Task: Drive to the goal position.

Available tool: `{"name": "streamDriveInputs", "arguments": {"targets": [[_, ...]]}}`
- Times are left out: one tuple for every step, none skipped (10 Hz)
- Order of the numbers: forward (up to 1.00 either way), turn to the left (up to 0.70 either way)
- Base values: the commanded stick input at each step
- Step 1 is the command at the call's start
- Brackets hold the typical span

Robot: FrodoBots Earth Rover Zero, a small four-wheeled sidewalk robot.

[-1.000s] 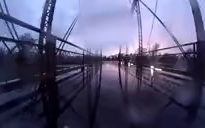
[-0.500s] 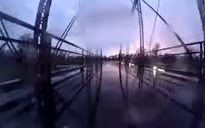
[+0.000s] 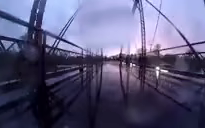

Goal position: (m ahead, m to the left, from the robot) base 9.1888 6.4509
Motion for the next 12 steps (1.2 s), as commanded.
{"name": "streamDriveInputs", "arguments": {"targets": [[0.7,0.0],[0.7,0.0],[0.7,0.0],[0.7,0.0],[0.7,0.0],[0.7,0.0],[0.7,0.0],[0.7,0.0],[0.7,0.0],[0.7,0.0],[0.7,0.0],[0.7,0.0]]}}
